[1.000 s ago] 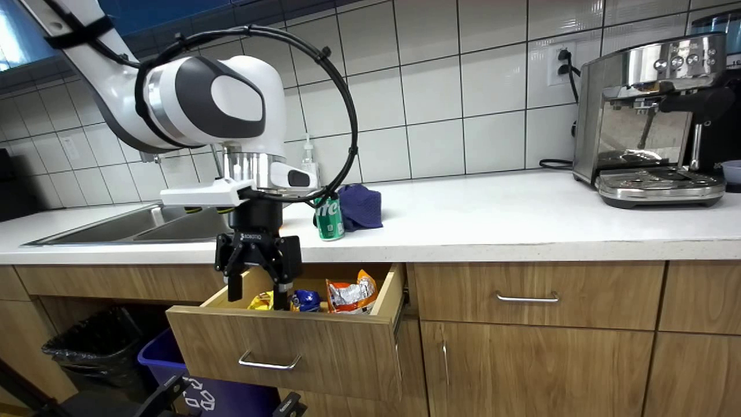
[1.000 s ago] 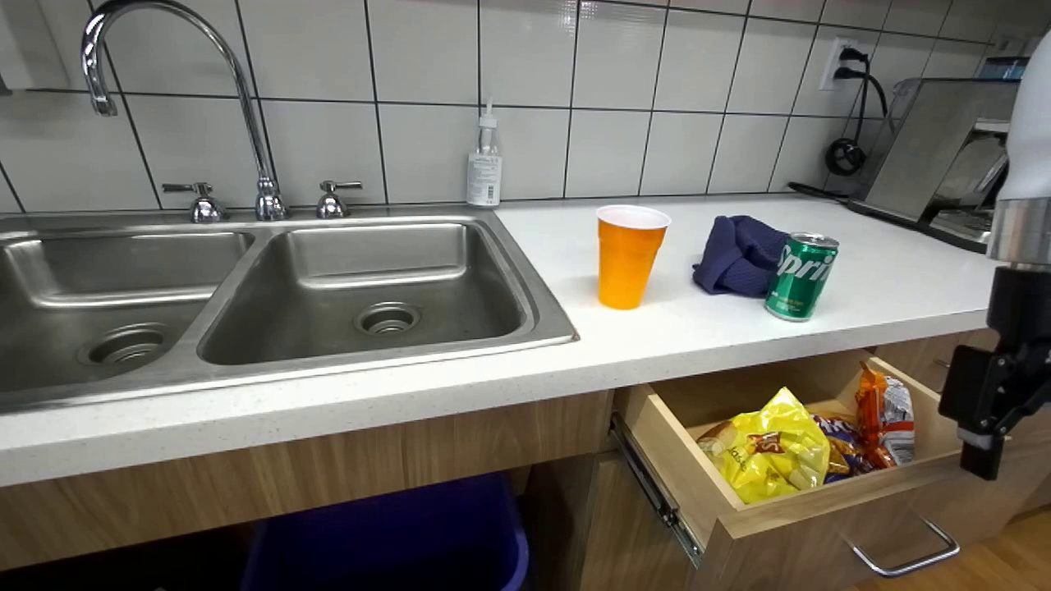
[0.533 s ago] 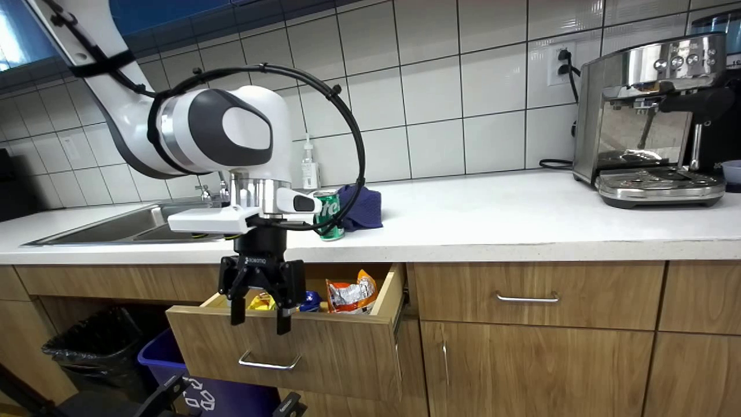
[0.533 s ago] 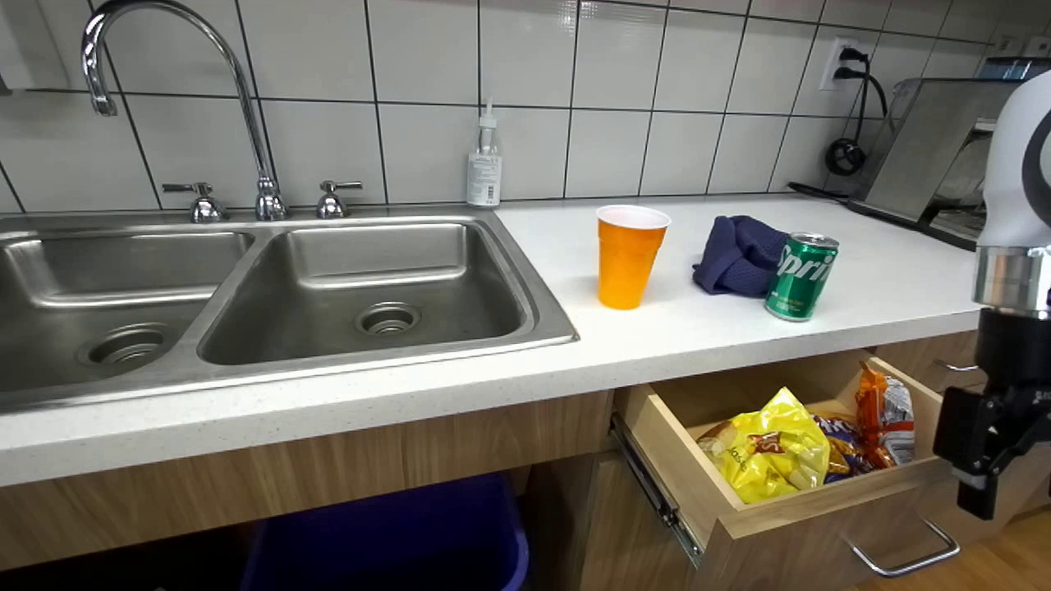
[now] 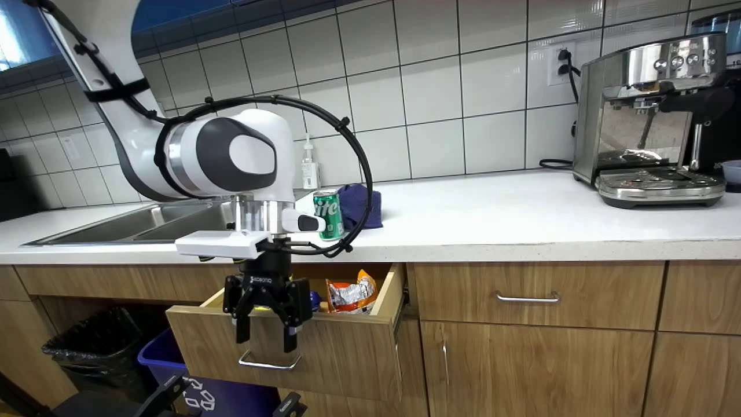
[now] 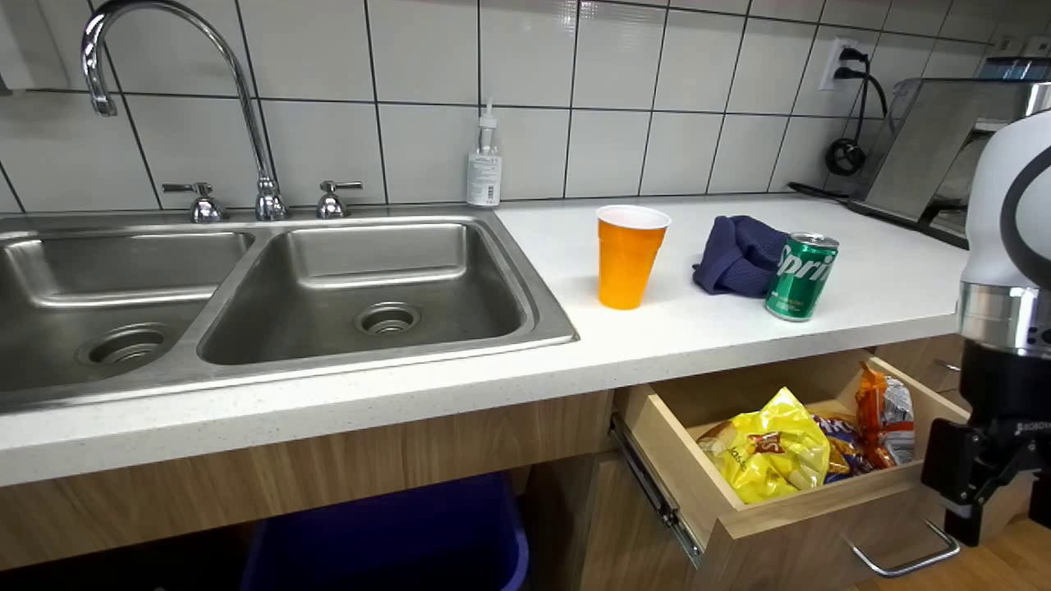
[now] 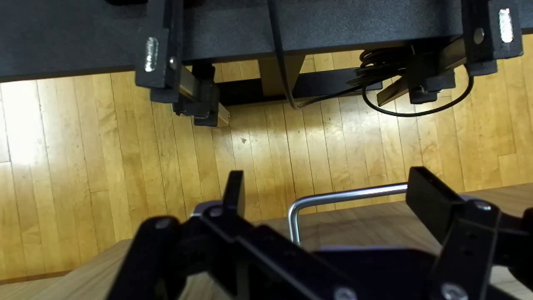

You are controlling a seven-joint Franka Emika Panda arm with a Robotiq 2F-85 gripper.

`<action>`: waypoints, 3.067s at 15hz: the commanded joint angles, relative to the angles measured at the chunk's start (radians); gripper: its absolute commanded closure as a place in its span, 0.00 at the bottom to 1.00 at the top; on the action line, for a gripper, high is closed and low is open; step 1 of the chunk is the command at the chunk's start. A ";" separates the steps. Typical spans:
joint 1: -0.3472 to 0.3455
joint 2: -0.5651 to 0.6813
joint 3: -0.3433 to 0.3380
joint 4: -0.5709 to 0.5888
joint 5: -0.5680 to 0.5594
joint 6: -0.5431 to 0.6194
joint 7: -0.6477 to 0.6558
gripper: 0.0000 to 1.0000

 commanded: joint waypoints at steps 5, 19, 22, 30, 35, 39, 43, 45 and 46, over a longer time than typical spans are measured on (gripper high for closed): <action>0.003 0.035 0.002 0.002 -0.037 0.101 -0.062 0.00; -0.035 0.098 0.050 0.000 0.077 0.342 -0.209 0.00; -0.049 0.101 0.065 0.000 0.108 0.384 -0.232 0.00; -0.078 0.105 0.088 -0.001 0.102 0.453 -0.245 0.00; -0.093 0.103 0.097 -0.002 0.106 0.474 -0.247 0.00; -0.113 0.096 0.106 -0.002 0.109 0.493 -0.249 0.00; -0.148 0.092 0.138 -0.001 0.122 0.513 -0.265 0.00; -0.167 0.096 0.157 -0.002 0.127 0.521 -0.271 0.00; -0.177 0.097 0.167 -0.002 0.130 0.523 -0.275 0.00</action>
